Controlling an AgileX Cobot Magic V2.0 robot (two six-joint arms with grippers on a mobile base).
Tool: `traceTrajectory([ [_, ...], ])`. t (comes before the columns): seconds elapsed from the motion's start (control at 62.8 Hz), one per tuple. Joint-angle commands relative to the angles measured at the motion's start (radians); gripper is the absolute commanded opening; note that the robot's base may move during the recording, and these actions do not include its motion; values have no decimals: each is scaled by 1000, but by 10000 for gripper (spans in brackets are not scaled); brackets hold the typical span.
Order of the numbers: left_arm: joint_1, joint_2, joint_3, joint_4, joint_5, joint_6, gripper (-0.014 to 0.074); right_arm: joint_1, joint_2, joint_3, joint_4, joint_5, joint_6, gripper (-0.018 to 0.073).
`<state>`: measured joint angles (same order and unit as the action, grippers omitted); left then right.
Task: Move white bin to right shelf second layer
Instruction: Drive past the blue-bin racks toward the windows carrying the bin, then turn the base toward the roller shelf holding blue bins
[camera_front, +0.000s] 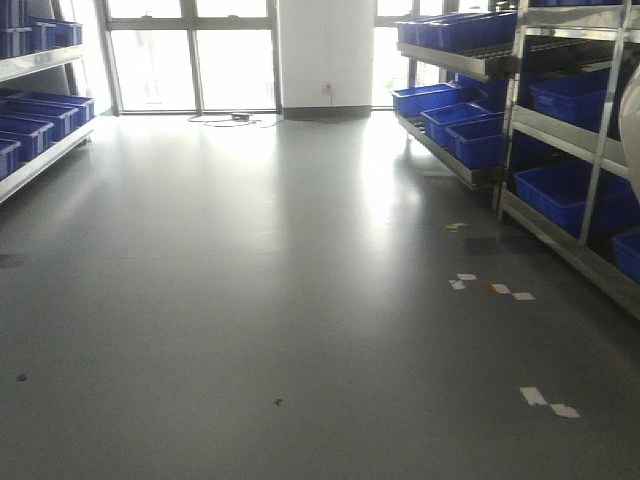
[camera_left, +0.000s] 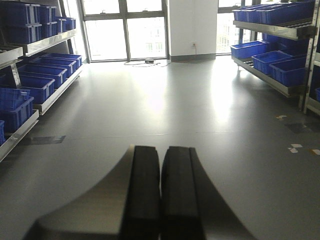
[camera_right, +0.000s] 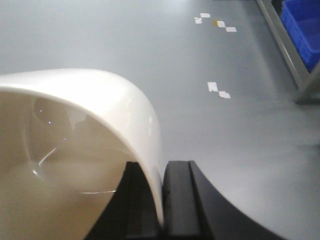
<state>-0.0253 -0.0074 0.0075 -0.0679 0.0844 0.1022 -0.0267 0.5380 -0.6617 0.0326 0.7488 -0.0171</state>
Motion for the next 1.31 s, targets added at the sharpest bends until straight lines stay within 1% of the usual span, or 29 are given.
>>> traceTrajectory([
  [0.0, -8, -13, 37, -6, -84, -3, 85, -6, 4, -29, 2, -90, 0, 55],
  [1.29, -8, -13, 37, -6, -84, -3, 85, -6, 4, -29, 2, -90, 0, 55],
])
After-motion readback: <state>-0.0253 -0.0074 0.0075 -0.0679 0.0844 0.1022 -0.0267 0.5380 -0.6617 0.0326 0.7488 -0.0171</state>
